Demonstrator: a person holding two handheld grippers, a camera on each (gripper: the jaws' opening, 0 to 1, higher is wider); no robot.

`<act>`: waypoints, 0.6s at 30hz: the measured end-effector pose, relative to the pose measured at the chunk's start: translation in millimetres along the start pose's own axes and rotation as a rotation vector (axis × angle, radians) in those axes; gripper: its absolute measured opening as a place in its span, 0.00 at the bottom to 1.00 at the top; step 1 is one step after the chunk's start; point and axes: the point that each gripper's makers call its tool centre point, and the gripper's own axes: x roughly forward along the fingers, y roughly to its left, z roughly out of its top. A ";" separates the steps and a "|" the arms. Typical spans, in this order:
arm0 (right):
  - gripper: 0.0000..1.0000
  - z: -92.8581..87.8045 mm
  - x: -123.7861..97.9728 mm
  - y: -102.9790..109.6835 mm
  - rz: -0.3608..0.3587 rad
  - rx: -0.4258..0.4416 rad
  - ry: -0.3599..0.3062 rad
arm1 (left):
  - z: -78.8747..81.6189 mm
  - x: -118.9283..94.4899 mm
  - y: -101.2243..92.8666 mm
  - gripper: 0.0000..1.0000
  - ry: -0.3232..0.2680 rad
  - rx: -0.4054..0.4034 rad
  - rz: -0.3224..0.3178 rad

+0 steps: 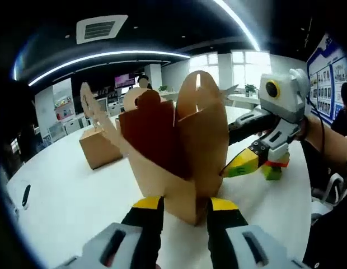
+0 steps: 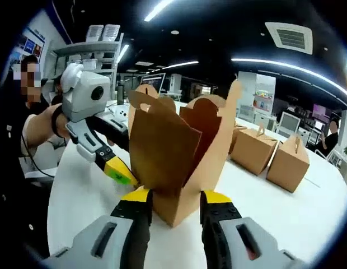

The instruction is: Pick up one paper box from the group, open the paper box, and remove the item inside

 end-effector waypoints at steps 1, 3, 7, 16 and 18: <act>0.34 0.6 2.2 -1.1 0.003 -0.003 0.004 | 0.3 1.3 2.8 0.32 0.005 0.007 0.004; 0.34 1.6 4.5 -3.9 0.002 -0.006 0.009 | 2.8 3.9 10.2 0.32 0.008 0.008 0.010; 0.34 2.7 9.8 -8.5 0.000 -0.011 0.021 | 6.8 7.6 19.1 0.31 0.012 0.019 0.019; 0.35 7.4 27.3 -22.4 -0.009 -0.024 0.049 | 12.1 25.0 47.3 0.31 0.025 0.008 0.045; 0.34 6.9 29.5 -25.5 -0.009 -0.024 0.054 | 12.4 26.6 50.5 0.31 0.026 0.006 0.048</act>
